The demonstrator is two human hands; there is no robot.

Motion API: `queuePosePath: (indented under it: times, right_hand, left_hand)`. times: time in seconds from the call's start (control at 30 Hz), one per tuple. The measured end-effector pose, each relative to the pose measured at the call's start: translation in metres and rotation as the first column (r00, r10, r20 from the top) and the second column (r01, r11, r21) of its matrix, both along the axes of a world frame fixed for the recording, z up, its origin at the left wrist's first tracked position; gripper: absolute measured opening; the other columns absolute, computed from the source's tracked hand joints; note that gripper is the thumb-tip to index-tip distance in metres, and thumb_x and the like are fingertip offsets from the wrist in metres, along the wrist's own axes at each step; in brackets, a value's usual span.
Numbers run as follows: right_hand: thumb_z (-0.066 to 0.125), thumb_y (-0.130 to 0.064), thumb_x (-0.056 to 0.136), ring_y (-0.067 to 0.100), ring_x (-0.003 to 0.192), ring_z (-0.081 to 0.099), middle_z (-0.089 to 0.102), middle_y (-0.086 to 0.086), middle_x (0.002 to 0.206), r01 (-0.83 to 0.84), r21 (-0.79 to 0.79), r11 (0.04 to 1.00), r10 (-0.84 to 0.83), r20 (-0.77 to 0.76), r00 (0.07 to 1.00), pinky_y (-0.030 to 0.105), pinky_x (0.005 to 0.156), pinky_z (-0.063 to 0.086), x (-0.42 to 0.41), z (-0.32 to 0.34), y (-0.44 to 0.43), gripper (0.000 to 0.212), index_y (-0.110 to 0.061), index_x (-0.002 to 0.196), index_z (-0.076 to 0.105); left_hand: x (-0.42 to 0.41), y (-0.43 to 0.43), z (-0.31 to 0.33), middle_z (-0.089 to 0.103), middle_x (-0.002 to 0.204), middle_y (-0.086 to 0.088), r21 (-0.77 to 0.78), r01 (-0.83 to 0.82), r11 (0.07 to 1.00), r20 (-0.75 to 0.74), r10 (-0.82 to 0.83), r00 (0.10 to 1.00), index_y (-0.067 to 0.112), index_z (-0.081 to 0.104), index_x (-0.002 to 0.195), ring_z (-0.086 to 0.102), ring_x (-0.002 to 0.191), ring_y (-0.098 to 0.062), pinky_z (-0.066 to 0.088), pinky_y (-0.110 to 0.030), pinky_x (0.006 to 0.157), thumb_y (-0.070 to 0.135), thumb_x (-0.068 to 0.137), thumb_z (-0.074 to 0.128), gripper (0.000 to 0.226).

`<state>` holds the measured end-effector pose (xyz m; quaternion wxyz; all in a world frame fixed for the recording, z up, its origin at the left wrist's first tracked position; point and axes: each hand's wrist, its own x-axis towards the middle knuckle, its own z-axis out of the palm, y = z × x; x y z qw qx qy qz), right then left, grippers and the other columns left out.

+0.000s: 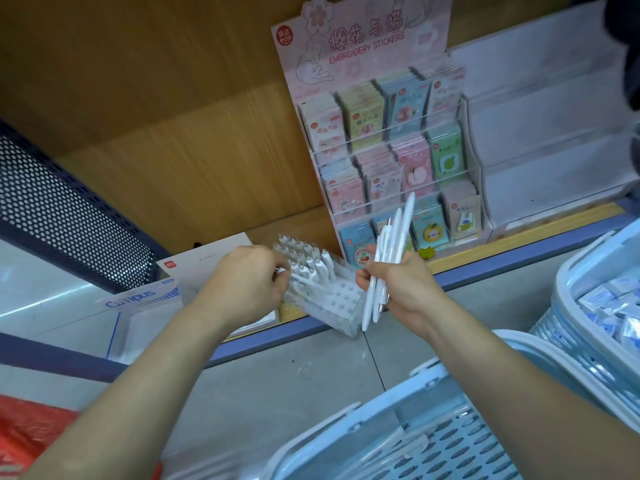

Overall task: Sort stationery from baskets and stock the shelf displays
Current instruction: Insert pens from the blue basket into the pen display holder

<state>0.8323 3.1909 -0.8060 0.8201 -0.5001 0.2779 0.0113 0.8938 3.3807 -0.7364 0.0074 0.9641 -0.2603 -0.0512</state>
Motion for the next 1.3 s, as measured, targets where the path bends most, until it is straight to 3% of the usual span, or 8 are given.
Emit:
queuePosePath:
  times: [0.07,0.13,0.27,0.4,0.83,1.03,1.23,1.3]
  right_hand:
    - [0.054,0.006,0.094,0.018,0.073,0.066,0.062,0.014,0.09,0.008,0.015,1.0,-0.008,0.02,1.0,0.025,0.066,0.06,-0.001,-0.002,0.001,0.021,-0.003,0.113,0.056]
    - [0.057,0.005,0.093,0.021,0.078,0.068,0.064,0.015,0.091,0.014,0.025,1.0,-0.015,0.023,1.0,0.029,0.072,0.061,0.0,-0.004,0.001,0.022,0.002,0.115,0.057]
    - [0.059,0.003,0.093,0.025,0.078,0.068,0.064,0.014,0.091,0.018,0.045,0.999,-0.019,0.027,0.999,0.031,0.068,0.061,-0.001,-0.004,0.002,0.017,0.003,0.11,0.06]
    - [0.061,-0.001,0.093,0.021,0.069,0.071,0.065,0.012,0.093,0.004,0.036,0.999,-0.005,0.035,0.999,0.031,0.061,0.061,-0.001,-0.003,0.002,0.018,0.001,0.11,0.06]
    - [0.063,-0.001,0.091,0.02,0.068,0.07,0.066,0.01,0.09,0.019,0.07,0.997,-0.023,0.054,0.998,0.035,0.065,0.062,-0.001,-0.004,0.001,0.018,-0.004,0.108,0.063]
    - [0.064,0.001,0.089,0.019,0.065,0.07,0.066,0.013,0.089,0.018,0.098,0.995,-0.026,0.084,0.996,0.034,0.064,0.062,-0.002,-0.003,0.0,0.019,0.0,0.108,0.062]
    - [0.069,0.0,0.086,0.025,0.069,0.07,0.067,0.014,0.082,-0.003,0.017,1.0,0.002,0.074,0.997,0.035,0.063,0.061,-0.001,-0.006,0.0,0.012,-0.001,0.093,0.06]
    - [0.07,0.0,0.085,0.025,0.069,0.07,0.066,0.013,0.08,-0.011,-0.028,1.0,0.013,0.073,0.997,0.035,0.062,0.061,-0.001,-0.007,0.001,0.011,-0.005,0.087,0.06]
  left_hand:
    - [0.003,-0.003,-0.005,0.07,0.1,-0.006,0.055,0.007,0.998,-0.012,-0.007,1.0,0.015,0.071,0.101,0.061,0.094,-0.026,0.05,-0.035,0.077,0.025,0.094,0.048,0.026]
    - [0.005,-0.007,-0.007,0.071,0.098,-0.006,0.048,0.024,0.999,-0.025,-0.022,0.999,0.015,0.071,0.101,0.062,0.094,-0.026,0.05,-0.034,0.077,0.024,0.092,0.051,0.023]
    - [0.009,-0.014,-0.004,0.071,0.091,-0.002,-0.052,0.0,0.999,-0.029,-0.001,1.0,0.018,0.071,0.101,0.063,0.089,-0.023,0.05,-0.033,0.075,0.025,0.089,0.061,0.017]
    - [0.014,-0.016,-0.006,0.071,0.088,-0.003,-0.027,0.055,0.998,-0.001,-0.055,0.998,0.017,0.074,0.094,0.063,0.085,-0.022,0.05,-0.033,0.072,0.031,0.092,0.062,0.018]
    - [0.011,-0.014,-0.019,0.071,0.076,-0.004,-0.089,-0.007,0.996,0.002,0.007,1.0,0.014,0.074,0.086,0.064,0.075,-0.022,0.052,-0.036,0.069,0.041,0.088,0.067,0.029]
    - [0.011,-0.01,-0.019,0.063,0.061,-0.004,-0.086,-0.008,0.996,-0.013,0.007,1.0,0.013,0.07,0.072,0.056,0.062,-0.021,0.036,-0.03,0.053,0.042,0.088,0.067,0.033]
    - [0.012,-0.01,-0.026,0.069,0.07,-0.001,-0.117,0.016,0.993,0.031,-0.013,0.999,0.015,0.075,0.082,0.061,0.069,-0.019,0.048,-0.031,0.061,0.042,0.088,0.067,0.029]
    - [0.012,-0.01,-0.027,0.069,0.071,0.003,-0.142,-0.001,0.99,0.048,0.008,0.999,0.017,0.076,0.087,0.06,0.068,-0.016,0.045,-0.028,0.059,0.041,0.089,0.066,0.027]
